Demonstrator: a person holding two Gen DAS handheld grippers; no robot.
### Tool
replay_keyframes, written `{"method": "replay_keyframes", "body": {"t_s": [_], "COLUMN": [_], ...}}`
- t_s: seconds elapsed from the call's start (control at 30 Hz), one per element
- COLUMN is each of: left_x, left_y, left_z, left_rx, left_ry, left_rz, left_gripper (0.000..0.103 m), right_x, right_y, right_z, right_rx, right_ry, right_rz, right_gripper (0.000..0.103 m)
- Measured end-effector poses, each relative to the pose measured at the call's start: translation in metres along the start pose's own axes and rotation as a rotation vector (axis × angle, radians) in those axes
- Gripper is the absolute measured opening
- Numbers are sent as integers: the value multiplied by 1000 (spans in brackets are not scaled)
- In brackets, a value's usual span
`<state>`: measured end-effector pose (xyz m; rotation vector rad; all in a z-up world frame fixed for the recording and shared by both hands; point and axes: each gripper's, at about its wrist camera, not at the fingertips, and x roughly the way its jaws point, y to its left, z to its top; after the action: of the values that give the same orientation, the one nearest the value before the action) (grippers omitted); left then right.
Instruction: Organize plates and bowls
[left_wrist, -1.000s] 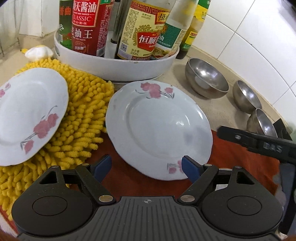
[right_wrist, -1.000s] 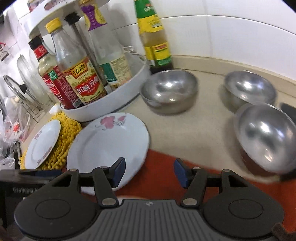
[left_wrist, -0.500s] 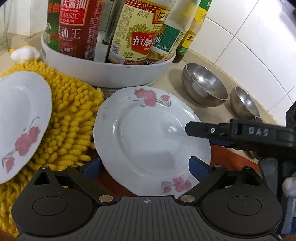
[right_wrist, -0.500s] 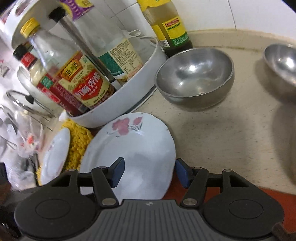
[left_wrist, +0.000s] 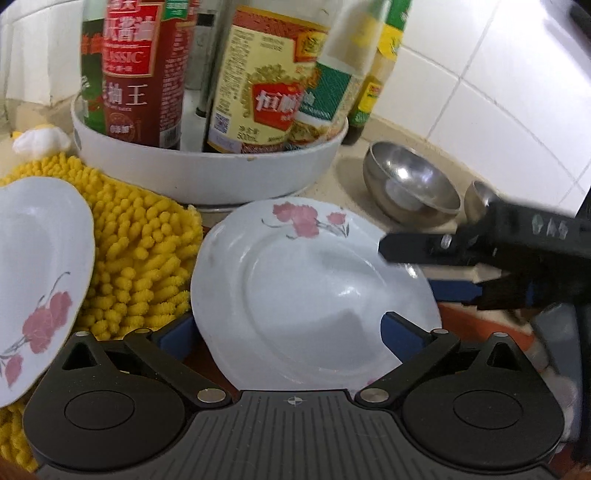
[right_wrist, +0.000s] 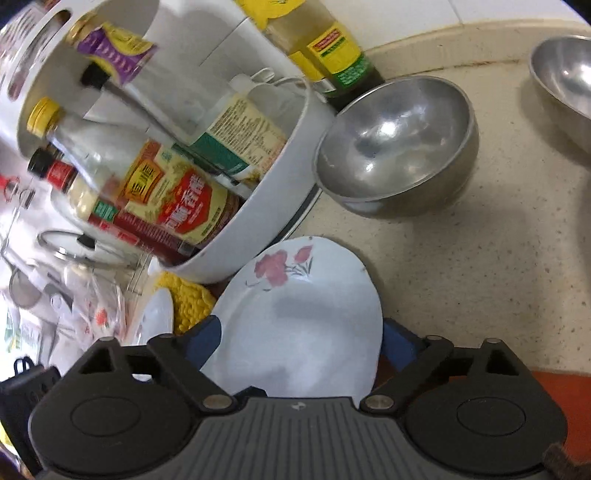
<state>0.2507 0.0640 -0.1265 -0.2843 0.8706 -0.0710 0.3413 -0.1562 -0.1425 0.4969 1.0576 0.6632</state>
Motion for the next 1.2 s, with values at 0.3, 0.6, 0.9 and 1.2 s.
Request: {"method": "replay_keyframes", "body": {"t_s": [0.3,0.6,0.9,1.2], "left_x": [6,-2,-4,8], "left_y": [-8,-12,-10,-13], "left_z": [3,-8,-13,-2], "left_rx": [17,43,65,56], "left_ry": [-23,-13,11,-2], "left_rz": [39,48,2,53], "left_gripper": [103,103,103,102], "right_x": [4,-2,-15,-11], "right_y": [-3,10,7,10], "right_z": [7,-10,-21,-19], "right_rx": [4,-90,-135,-113], "right_ry": [-31,-37,-28,-31], "right_rz": [-18,-87,-104,-136], "right_gripper": [81,80,72,67]}}
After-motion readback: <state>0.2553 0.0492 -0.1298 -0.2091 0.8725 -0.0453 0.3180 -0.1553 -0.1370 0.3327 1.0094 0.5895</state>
